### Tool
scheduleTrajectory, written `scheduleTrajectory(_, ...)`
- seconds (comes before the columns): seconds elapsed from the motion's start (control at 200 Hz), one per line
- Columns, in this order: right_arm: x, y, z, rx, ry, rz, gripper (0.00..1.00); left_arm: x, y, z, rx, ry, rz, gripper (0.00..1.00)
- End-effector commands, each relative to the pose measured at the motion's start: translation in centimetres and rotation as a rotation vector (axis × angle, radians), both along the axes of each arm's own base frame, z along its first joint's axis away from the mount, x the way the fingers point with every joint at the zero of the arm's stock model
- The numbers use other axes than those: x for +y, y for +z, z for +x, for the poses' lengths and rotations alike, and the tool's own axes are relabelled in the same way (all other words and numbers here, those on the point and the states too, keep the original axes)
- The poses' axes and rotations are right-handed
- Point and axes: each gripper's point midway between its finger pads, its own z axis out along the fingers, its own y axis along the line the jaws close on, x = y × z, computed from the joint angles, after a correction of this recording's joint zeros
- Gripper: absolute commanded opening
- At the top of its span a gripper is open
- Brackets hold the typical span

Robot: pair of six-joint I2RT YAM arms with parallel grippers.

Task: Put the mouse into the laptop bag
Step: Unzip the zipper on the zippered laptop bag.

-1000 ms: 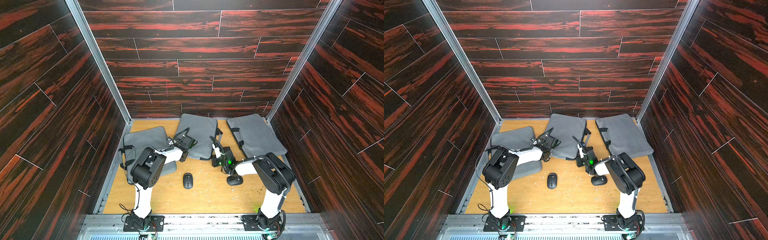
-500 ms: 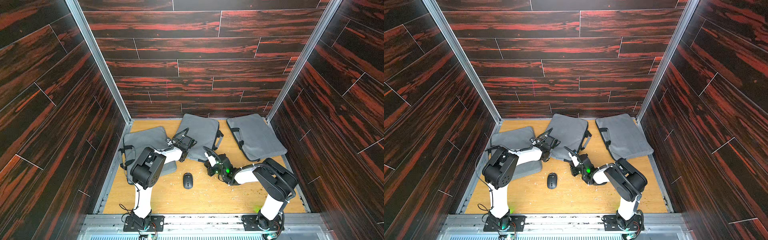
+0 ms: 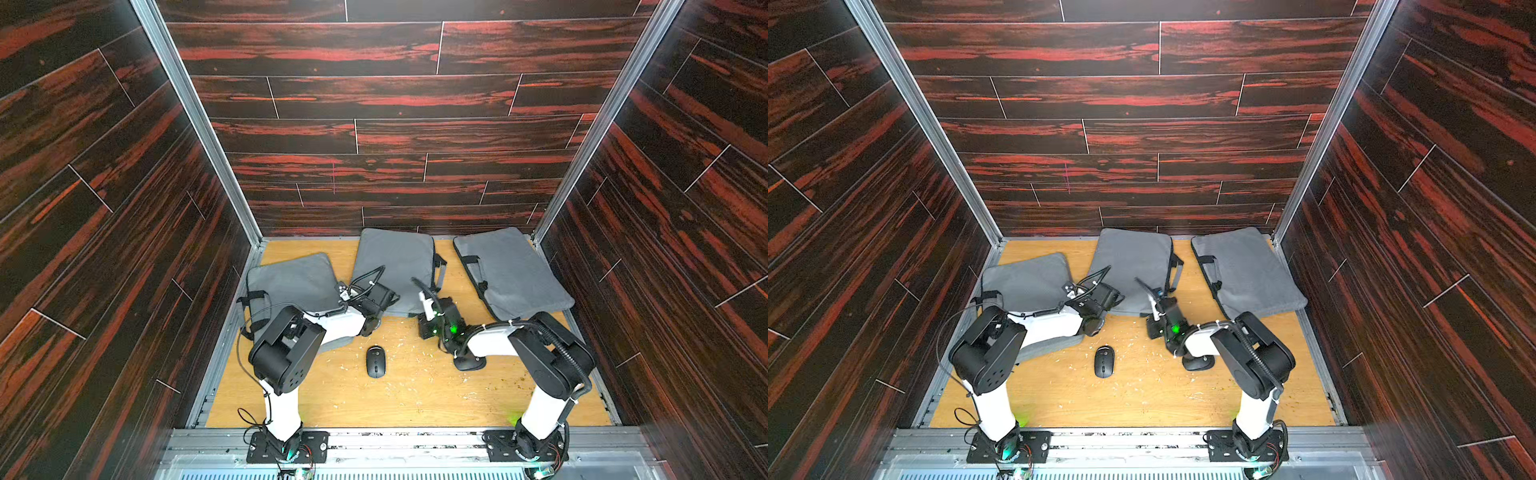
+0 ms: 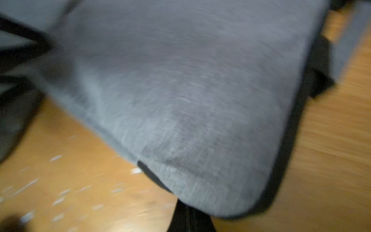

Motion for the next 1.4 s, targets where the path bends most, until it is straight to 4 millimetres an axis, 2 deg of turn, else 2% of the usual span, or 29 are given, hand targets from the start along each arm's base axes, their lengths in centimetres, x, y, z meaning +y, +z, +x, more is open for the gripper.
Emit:
scheduleTrajectory(0.0,-1.2,-0.8,-0.1,0.027,-0.054,-0.004,0.0,2.3,1.9,0.1,-0.026,0.062,0.077,0.81)
scheduleTrajectory(0.125,-0.9,-1.0,-0.3,0.041,-0.048,0.011,0.0,2.6,1.1,0.6,0.002,0.057,0.093,0.84)
scheduleTrajectory(0.235,-0.7,-1.0,-0.4,0.046,-0.04,0.027,0.0,1.8,-0.3,1.4,0.026,0.036,0.063,0.84)
scheduleTrajectory(0.326,-0.4,-1.2,-0.6,0.054,-0.026,0.036,0.0,0.8,-1.2,1.9,0.042,0.009,0.041,0.78)
scheduleTrajectory(0.366,-0.3,-1.2,-0.7,0.059,-0.019,0.042,0.0,0.5,-1.4,2.1,0.051,-0.002,0.039,0.69)
scheduleTrajectory(0.406,-0.1,-1.3,-0.8,0.066,-0.011,0.047,0.0,0.3,-1.6,2.2,0.06,-0.007,0.035,0.54)
scheduleTrajectory(0.456,0.3,-1.4,-1.0,0.073,0.004,0.055,0.0,0.2,-1.7,2.2,0.067,-0.008,0.034,0.3)
scheduleTrajectory(0.491,0.5,-1.5,-1.2,0.077,0.014,0.06,0.0,0.1,-1.8,2.2,0.069,-0.009,0.032,0.19)
scheduleTrajectory(0.536,1.1,-1.4,-1.4,0.082,0.03,0.07,0.0,0.1,-1.8,2.3,0.067,-0.008,0.028,0.09)
scheduleTrajectory(0.611,2.5,-1.3,-1.9,0.086,0.066,0.084,0.0,0.0,-1.9,2.2,0.07,-0.01,0.025,0.0)
scheduleTrajectory(0.797,6.0,-0.9,-2.7,0.093,0.135,0.112,0.0,-0.2,-2.0,2.2,0.074,-0.018,0.018,0.0)
scheduleTrajectory(0.902,7.0,-0.6,-3.1,0.099,0.157,0.125,0.0,0.2,-1.2,1.9,0.068,-0.014,0.032,0.0)
scheduleTrajectory(0.927,7.0,-0.5,-3.1,0.099,0.153,0.129,0.0,0.5,-0.9,1.7,0.069,-0.009,0.041,0.05)
scheduleTrajectory(0.972,6.9,0.3,-3.3,0.095,0.148,0.148,0.15,1.1,0.0,1.2,0.068,0.002,0.062,0.17)
scheduleTrajectory(1.012,6.8,1.3,-3.5,0.094,0.142,0.169,0.36,1.8,1.1,0.8,0.062,0.014,0.086,0.3)
scheduleTrajectory(1.102,6.5,4.2,-4.8,0.099,0.141,0.247,0.86,3.8,4.2,-0.6,0.032,0.032,0.149,0.5)
scheduleTrajectory(1.142,6.2,5.5,-5.5,0.111,0.129,0.292,0.97,4.6,6.4,-1.2,0.002,0.031,0.17,0.55)
scheduleTrajectory(1.262,5.8,8.4,-7.6,0.161,0.129,0.405,0.99,7.2,10.0,-2.4,-0.02,0.016,0.294,0.66)
scheduleTrajectory(1.393,6.3,11.2,-9.7,0.252,0.169,0.539,0.98,9.2,11.0,-2.4,0.084,-0.012,0.449,0.76)
